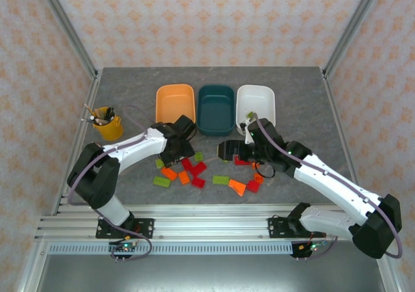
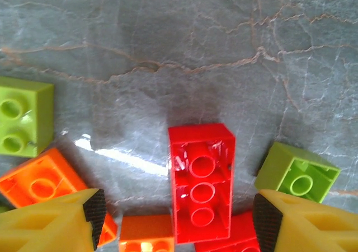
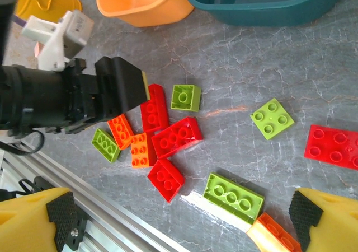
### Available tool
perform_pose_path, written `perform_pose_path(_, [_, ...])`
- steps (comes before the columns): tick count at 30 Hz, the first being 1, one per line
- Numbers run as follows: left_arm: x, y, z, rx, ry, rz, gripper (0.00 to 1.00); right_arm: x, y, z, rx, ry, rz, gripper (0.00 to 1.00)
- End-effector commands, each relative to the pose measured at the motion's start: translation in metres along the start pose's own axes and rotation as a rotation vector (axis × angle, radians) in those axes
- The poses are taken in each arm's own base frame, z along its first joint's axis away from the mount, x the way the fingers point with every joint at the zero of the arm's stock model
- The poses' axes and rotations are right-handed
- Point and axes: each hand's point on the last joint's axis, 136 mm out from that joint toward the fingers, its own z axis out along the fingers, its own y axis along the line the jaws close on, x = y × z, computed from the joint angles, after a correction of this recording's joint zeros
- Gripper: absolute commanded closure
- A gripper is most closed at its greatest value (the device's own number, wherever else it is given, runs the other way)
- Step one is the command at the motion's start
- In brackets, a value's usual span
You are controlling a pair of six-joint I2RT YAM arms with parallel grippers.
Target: Sort the legos into containers by color
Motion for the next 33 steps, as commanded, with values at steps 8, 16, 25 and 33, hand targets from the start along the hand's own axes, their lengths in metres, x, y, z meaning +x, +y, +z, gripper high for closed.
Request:
perform_pose_path(8, [-0.004, -0.014, 0.02, 0.001, 0.006, -0.001, 0.38, -0.007, 0.002, 0.005, 0.004, -0.014, 0.007, 0.01])
perform_pose_path(16, [0.0, -0.009, 0.04, -0.023, 0.021, 0.005, 0.45, -0.009, 0.001, 0.007, 0.018, -0.016, 0.012, 0.02])
perform_pose_path(25, [0.001, -0.007, 0.046, -0.04, 0.014, 0.027, 0.6, -0.012, 0.004, 0.007, 0.012, -0.024, 0.021, 0.02])
perform_pose_path(33, [-0.024, -0.012, -0.011, -0.046, -0.097, 0.097, 0.67, -0.035, 0.017, -0.012, 0.006, -0.097, 0.015, 0.03])
